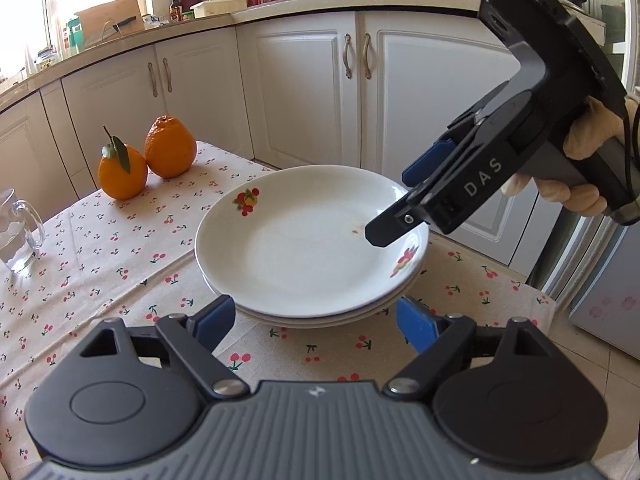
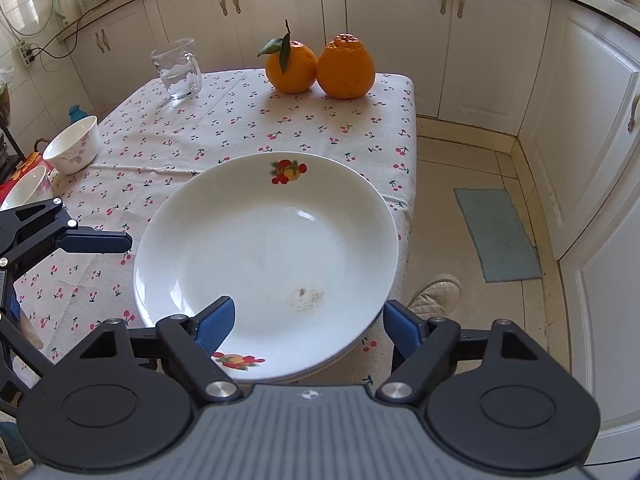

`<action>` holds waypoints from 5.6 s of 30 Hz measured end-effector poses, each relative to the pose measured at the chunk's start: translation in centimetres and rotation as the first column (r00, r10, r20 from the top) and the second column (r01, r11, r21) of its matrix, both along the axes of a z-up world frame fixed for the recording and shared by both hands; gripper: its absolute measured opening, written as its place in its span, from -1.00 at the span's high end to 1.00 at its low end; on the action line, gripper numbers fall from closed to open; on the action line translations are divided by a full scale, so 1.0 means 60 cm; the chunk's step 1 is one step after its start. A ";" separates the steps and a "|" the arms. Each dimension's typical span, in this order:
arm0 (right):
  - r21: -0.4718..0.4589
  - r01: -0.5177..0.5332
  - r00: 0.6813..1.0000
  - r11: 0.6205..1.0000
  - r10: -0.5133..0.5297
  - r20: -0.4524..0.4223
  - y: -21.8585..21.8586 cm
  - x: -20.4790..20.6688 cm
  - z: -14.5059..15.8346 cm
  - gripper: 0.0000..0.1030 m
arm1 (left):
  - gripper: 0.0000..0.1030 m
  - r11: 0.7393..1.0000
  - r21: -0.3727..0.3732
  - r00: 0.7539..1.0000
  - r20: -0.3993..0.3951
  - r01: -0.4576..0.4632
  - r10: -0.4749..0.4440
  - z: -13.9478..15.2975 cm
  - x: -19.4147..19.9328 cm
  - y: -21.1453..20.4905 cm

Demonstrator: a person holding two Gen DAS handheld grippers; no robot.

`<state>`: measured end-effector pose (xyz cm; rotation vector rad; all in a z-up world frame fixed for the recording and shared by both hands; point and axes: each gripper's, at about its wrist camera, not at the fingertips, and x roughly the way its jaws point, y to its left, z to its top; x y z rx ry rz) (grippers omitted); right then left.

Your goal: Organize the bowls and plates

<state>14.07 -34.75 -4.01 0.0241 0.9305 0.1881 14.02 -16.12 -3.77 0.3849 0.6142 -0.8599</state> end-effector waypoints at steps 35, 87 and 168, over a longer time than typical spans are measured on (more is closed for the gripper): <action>-0.160 -0.233 0.943 0.959 0.263 0.205 0.381 -0.133 0.049 -1.00 | -0.95 0.950 -0.043 0.947 0.073 -0.310 0.312 0.064 -0.140 0.416; -0.125 -0.761 0.620 0.637 0.770 0.149 0.639 -0.066 -0.001 -0.47 | 0.03 0.900 0.120 0.886 -0.162 -0.419 0.434 0.021 0.002 0.532; -0.099 -0.464 0.878 0.880 0.472 0.082 0.383 -0.050 0.010 -0.49 | 0.03 0.991 0.009 0.976 -0.169 -0.136 0.136 0.007 0.107 0.261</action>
